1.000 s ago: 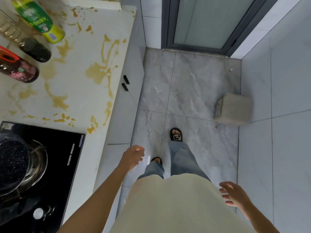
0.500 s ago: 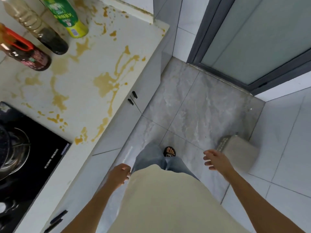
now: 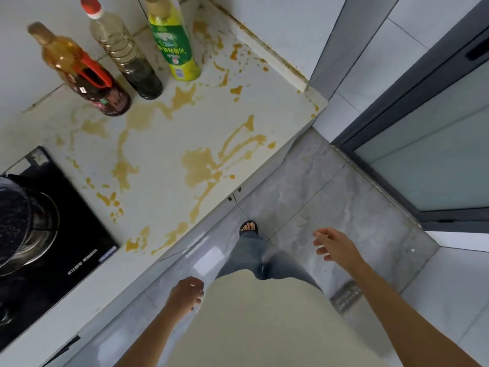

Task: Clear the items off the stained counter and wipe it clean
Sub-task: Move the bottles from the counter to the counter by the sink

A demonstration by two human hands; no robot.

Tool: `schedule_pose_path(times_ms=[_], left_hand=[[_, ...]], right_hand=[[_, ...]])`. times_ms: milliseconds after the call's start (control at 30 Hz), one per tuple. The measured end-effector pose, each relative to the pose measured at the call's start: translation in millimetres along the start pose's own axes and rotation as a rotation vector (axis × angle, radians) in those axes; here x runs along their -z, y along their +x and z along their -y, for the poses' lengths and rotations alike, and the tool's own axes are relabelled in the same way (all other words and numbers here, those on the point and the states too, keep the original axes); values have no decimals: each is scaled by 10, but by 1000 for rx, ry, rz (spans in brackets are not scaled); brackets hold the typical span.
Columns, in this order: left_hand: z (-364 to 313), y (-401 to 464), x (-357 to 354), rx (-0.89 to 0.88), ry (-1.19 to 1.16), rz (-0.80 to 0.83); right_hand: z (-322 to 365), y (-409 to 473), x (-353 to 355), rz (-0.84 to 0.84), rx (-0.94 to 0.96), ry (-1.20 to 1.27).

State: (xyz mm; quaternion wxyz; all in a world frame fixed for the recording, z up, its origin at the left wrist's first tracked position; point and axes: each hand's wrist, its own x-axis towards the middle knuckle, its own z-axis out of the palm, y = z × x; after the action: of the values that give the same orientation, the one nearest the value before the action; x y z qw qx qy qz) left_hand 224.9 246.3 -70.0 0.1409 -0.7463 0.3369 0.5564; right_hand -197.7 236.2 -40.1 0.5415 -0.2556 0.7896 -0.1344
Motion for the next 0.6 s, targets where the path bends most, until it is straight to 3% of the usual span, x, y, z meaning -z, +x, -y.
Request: schedule_pose_path(times_ms=[333,467,600], left_hand=[[-1580,99,279,-279,-207,-67],[-1759,143,242,-217,-273,-120],[-1662,120,79,-100,-322,-168]], right_hand=[[-18,404,560,59,-227,-126],[382,795,818,84,-201,-204],[1056,1251,976,139,-52,-288]])
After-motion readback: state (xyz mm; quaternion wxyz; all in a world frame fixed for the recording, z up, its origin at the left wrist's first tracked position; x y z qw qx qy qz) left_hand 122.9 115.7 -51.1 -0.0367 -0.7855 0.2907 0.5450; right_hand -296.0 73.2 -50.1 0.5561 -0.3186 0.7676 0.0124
